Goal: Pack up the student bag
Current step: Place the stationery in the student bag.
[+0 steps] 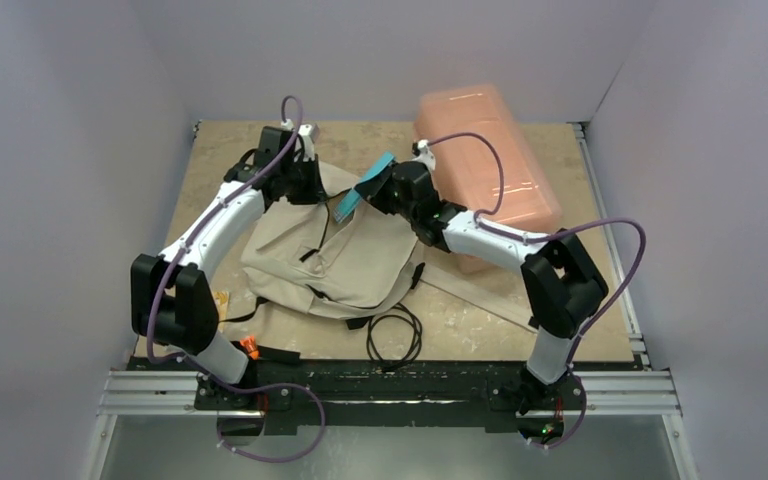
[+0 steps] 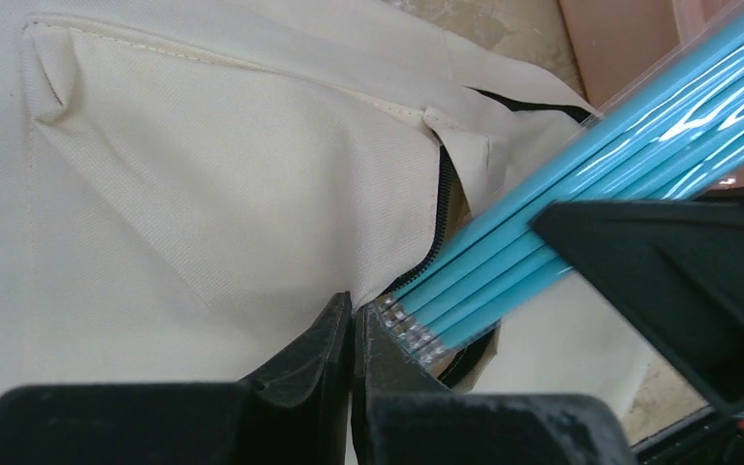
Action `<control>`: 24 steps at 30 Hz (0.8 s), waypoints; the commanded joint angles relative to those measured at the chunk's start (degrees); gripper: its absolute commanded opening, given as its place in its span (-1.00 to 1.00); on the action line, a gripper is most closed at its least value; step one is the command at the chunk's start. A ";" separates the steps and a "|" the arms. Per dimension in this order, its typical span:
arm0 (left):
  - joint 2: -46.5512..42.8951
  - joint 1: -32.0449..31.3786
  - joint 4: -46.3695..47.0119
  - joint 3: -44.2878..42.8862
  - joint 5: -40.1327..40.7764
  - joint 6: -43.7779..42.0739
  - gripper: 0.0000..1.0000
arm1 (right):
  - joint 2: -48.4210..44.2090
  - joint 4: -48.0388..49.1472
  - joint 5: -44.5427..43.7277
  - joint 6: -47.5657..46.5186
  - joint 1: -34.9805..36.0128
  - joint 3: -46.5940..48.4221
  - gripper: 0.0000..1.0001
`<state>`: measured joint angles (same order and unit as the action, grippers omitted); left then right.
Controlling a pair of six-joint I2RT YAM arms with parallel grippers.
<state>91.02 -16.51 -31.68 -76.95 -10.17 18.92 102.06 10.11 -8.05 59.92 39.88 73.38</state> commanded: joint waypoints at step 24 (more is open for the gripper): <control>0.08 1.80 0.13 -3.98 -12.71 2.45 -1.00 | 9.24 31.97 28.18 1.43 6.61 -12.10 -0.53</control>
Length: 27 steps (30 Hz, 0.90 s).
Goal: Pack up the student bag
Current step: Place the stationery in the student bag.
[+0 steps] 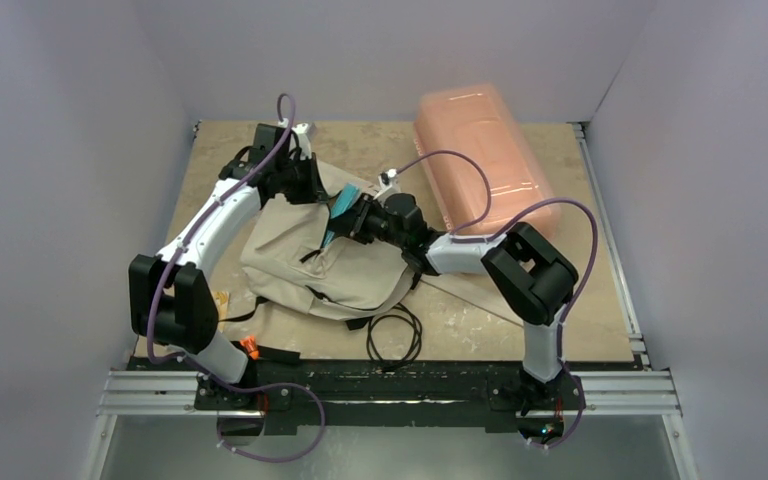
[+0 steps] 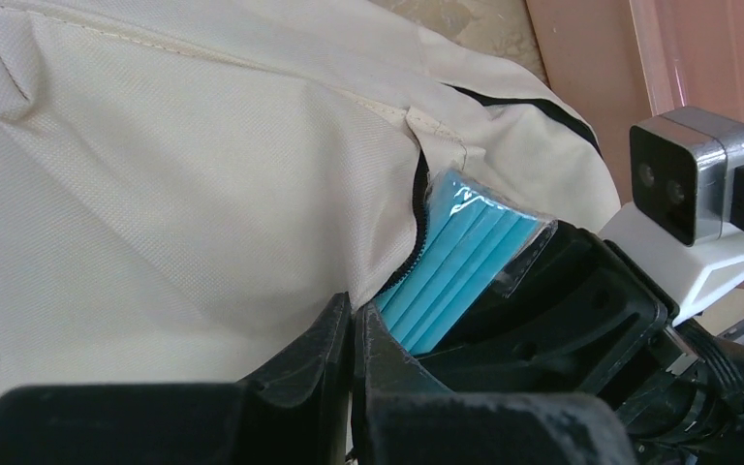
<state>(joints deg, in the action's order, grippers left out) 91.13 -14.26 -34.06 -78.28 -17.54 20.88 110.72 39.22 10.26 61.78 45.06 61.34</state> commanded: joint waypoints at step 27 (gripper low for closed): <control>-1.92 -0.44 0.44 -1.41 -6.04 -1.27 -1.00 | -4.25 -26.25 3.70 -24.43 -10.51 13.16 -0.11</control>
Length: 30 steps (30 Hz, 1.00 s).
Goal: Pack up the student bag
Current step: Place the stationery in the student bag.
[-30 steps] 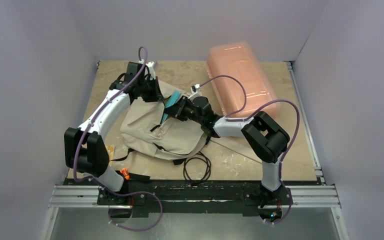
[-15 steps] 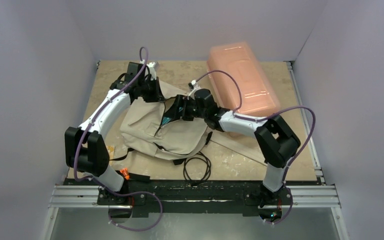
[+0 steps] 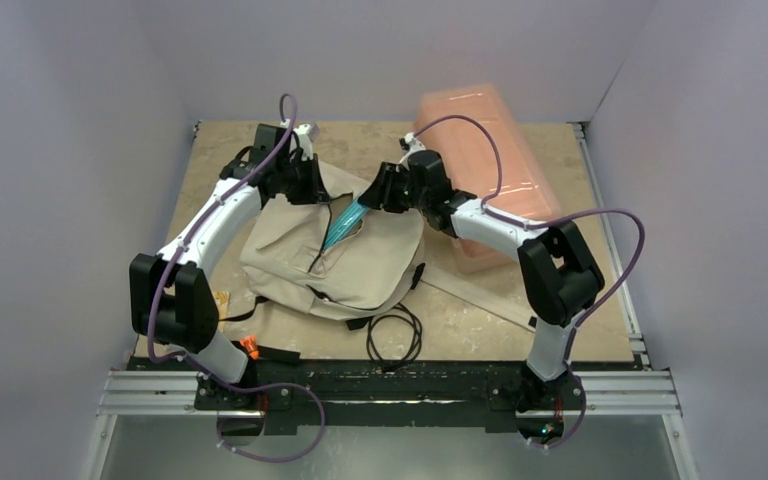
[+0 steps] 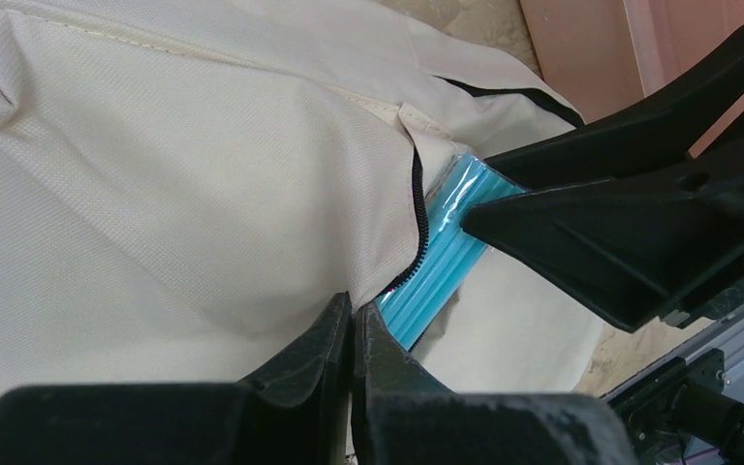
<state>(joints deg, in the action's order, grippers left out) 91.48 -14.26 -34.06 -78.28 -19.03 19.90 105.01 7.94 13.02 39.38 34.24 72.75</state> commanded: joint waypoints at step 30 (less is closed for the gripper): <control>-0.51 -0.42 2.33 -7.50 -2.80 4.47 -1.00 | 6.05 25.76 7.70 14.47 3.92 -10.80 -0.97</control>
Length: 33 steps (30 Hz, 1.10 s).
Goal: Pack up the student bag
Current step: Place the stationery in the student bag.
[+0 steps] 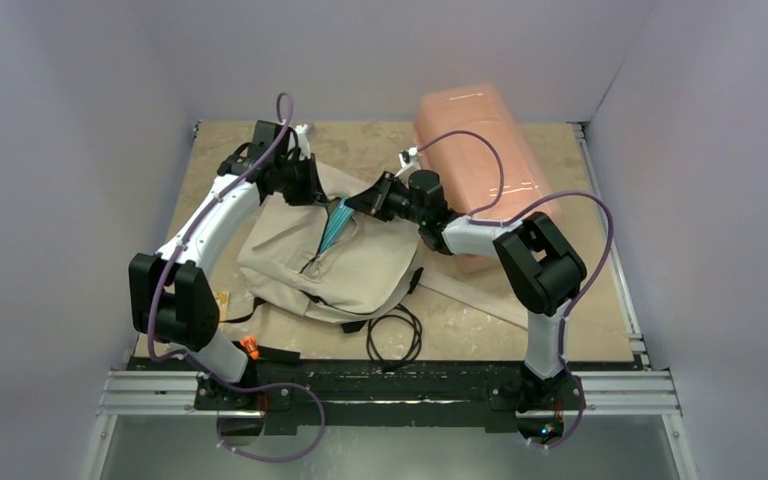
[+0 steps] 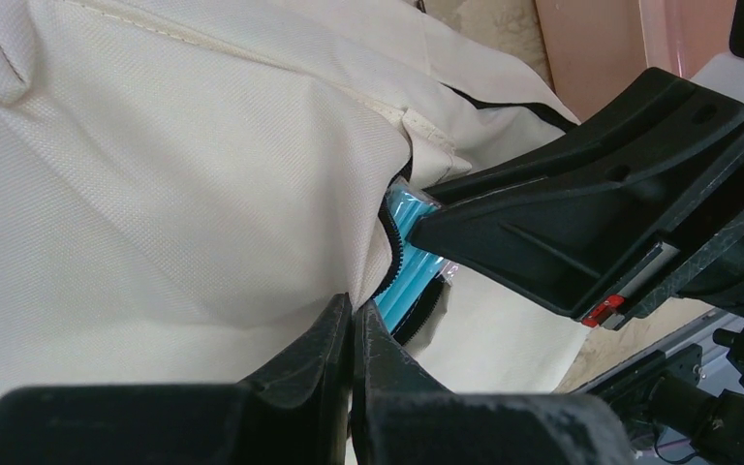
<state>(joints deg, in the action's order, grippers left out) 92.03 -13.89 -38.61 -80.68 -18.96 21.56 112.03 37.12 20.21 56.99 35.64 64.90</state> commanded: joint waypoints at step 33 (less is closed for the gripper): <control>-10.67 -0.17 23.87 5.86 -7.64 4.87 -1.00 | 2.03 -9.67 9.53 -18.77 6.84 -2.02 -1.00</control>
<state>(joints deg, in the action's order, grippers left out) 88.07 -13.41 -31.77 -74.37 -20.78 24.91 111.31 33.85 18.59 39.38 39.03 67.61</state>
